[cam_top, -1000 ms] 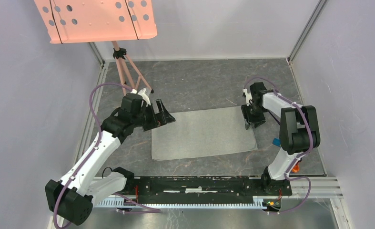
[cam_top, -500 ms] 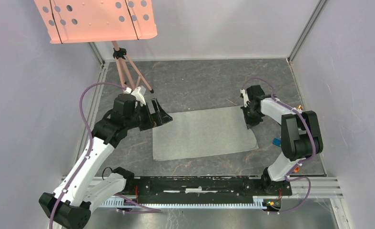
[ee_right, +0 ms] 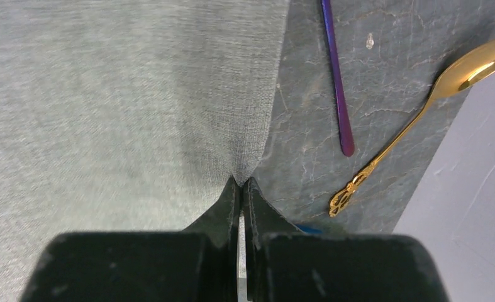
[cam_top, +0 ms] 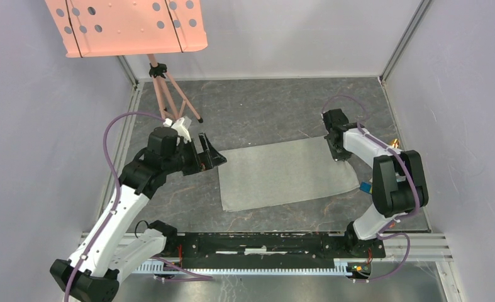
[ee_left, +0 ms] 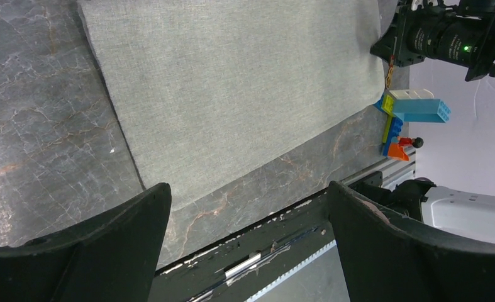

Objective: Fold the napkin into a case and place the utensils inside
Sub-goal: Pick up the rectangle-folded napkin from the center of the board, then fold the rectangle-folded napkin at the center of the board.

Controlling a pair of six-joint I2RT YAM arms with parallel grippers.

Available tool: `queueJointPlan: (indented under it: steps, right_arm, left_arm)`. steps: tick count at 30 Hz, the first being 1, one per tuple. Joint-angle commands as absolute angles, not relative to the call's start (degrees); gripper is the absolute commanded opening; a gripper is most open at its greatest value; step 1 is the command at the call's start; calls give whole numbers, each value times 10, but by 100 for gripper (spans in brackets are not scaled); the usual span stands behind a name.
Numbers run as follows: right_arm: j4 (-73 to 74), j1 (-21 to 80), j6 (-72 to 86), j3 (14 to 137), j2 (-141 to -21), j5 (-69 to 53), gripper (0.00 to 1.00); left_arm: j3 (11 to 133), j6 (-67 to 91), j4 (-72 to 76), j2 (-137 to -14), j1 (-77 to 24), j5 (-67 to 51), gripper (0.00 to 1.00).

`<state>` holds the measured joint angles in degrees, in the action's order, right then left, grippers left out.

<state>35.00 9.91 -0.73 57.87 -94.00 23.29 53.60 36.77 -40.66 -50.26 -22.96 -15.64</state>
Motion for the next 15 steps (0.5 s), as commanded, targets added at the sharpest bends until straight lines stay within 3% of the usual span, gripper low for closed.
queueJointPlan:
  steps: [1,8,15]
  right_arm:
    - [363,153,-21,606,-905,251,0]
    - [385,310,56,632,-891,151,0]
    - [301,451,139,673,-948,37,0]
  left_arm:
    - [524,352,-413,-474,-231,-162,100]
    - [514,362,-412,-463,-231,-152,100]
    - [515,368,-412,-461,-231,-149,100]
